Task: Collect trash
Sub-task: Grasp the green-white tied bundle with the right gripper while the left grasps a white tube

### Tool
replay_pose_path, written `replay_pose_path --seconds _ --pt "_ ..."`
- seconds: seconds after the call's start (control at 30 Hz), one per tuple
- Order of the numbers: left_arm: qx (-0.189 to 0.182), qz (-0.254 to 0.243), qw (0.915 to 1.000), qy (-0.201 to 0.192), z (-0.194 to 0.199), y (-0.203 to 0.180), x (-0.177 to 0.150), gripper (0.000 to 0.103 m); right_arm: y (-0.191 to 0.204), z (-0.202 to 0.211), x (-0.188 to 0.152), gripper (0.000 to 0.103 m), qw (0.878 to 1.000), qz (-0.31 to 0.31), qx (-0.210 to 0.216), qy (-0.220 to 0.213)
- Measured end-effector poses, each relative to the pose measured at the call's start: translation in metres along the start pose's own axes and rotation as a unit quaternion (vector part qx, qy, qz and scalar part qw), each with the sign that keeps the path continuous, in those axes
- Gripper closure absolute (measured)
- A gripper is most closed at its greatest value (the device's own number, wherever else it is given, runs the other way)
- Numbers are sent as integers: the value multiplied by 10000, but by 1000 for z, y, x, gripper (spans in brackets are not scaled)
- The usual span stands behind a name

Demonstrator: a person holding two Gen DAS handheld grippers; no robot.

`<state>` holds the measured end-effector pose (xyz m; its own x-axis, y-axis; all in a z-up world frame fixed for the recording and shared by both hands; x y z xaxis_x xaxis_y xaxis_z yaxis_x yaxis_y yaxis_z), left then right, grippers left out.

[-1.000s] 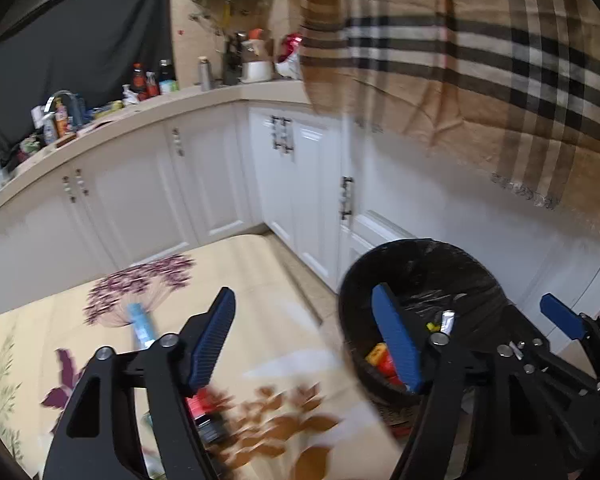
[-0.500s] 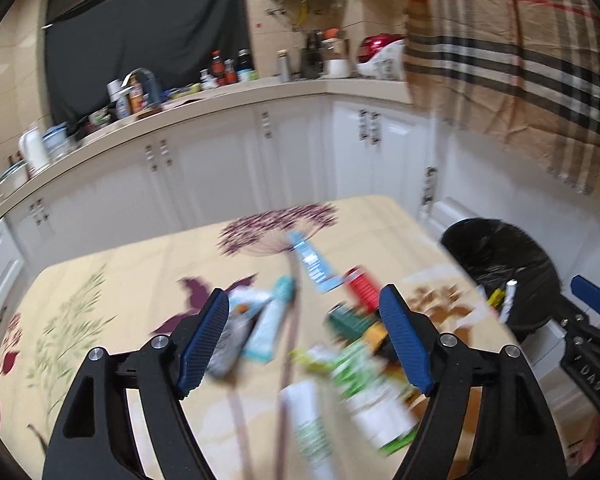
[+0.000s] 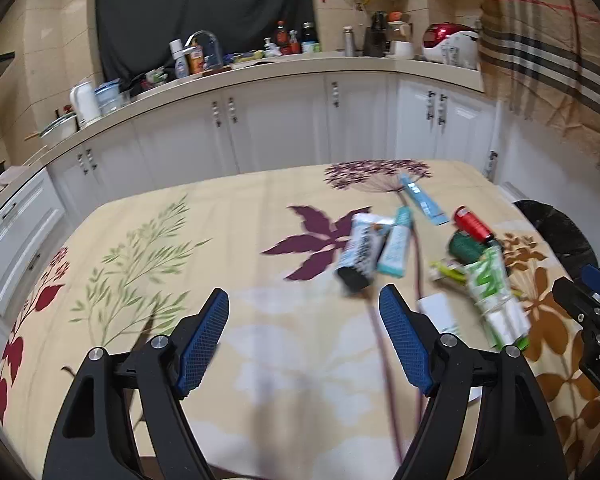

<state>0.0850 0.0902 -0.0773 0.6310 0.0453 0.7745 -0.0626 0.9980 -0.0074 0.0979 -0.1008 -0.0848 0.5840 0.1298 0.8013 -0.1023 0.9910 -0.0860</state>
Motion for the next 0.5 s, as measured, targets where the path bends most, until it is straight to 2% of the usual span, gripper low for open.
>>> replay_pose_path --seconds 0.23,0.5 --pt "178 272 9994 80 1 31 -9 28 39 -12 0 52 9991 351 209 148" --pt "219 454 9986 151 -2 49 -15 28 51 -36 -5 53 9967 559 138 573"
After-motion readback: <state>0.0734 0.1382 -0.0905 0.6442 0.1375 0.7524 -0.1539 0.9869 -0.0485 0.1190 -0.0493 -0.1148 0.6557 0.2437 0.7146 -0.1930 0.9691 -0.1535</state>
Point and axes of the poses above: each gripper's, at about its wrist camera, not at the fingertips, and z roughly against the way its jaws point, y to its left, x to its top, the point moved 4 cm from there along -z, roughly the way its jaws point, and after that the axes turned 9 degrees about -x, right-handed, at the moved point
